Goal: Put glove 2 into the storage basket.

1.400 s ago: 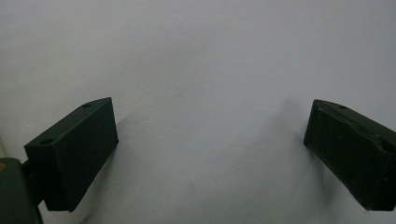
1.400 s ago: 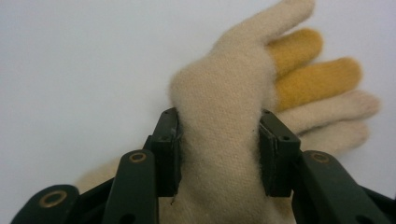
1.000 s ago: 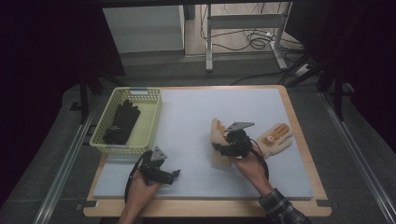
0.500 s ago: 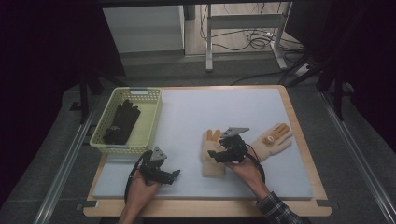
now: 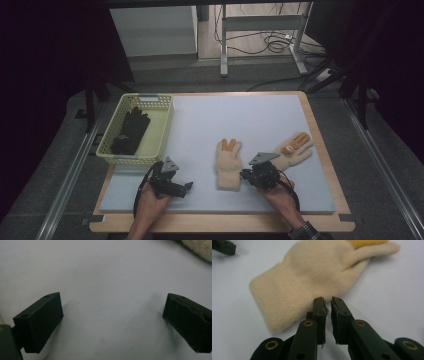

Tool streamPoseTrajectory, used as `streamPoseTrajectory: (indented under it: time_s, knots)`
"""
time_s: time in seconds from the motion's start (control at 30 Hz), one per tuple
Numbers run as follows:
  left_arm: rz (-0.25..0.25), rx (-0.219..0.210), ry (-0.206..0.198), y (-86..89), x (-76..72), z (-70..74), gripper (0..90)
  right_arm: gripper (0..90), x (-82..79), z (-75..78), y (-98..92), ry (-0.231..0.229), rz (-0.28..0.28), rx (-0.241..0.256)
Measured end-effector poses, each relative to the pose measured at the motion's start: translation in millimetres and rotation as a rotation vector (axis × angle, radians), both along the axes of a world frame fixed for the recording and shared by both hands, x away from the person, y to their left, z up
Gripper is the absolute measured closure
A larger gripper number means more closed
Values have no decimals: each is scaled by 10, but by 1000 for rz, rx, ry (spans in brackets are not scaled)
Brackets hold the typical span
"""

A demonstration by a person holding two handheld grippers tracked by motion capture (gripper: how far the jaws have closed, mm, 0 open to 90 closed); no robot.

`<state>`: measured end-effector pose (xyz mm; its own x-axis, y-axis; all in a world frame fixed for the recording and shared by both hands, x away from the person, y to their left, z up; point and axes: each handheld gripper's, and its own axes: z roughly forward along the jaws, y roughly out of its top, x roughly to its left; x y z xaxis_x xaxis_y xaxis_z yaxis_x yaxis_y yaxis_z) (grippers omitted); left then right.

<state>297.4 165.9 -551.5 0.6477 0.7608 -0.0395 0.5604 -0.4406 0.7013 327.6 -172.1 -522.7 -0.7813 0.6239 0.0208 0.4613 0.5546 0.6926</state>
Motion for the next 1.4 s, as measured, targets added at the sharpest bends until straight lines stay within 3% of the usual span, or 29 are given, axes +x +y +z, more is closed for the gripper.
streamPoseTrajectory:
  time_s: [0.03, 0.17, 0.33, 0.37, 0.47, 0.5, 0.77, 0.8, 0.93, 1.07, 1.17, 1.4]
  knots:
    - [0, 0, 0, 0, 0, 0, 30, 802, -33, -36, 42, 15, 13, 14]
    - [2, -2, -1, -1, -1, -1, 30, 793, -54, -33, 98, 2, 36, 7]
    - [-1, 2, 0, 1, 0, 1, 30, 716, -3, 53, 13, -29, -2, 8]
    - [-1, 2, 0, 1, 0, 1, 30, 683, 51, 90, -86, -26, -40, 19]
    - [1, -1, 0, -1, 0, -1, 30, 666, 96, 112, -167, -27, -70, 27]
    - [1, -1, 0, -1, 0, 0, 30, 645, 154, 144, -263, -33, -105, 25]
    - [1, -1, 0, -1, 0, -1, 30, 581, 323, 302, -578, -70, -207, 15]
    - [1, -1, 0, -1, 0, -1, 30, 555, 389, 361, -716, -80, -255, 11]
    - [0, 0, 1, 0, 0, 0, 30, 492, 498, 417, -969, -92, -341, 3]
    - [0, 0, 1, 0, 0, 0, 30, 402, 575, 393, -1150, -88, -408, -11]
    - [0, 0, 1, 0, 0, 0, 30, 343, 615, 311, -1238, -61, -436, -8]
    - [0, 0, 0, 1, 0, 0, 30, 308, 703, 83, -1231, -65, -461, -53]
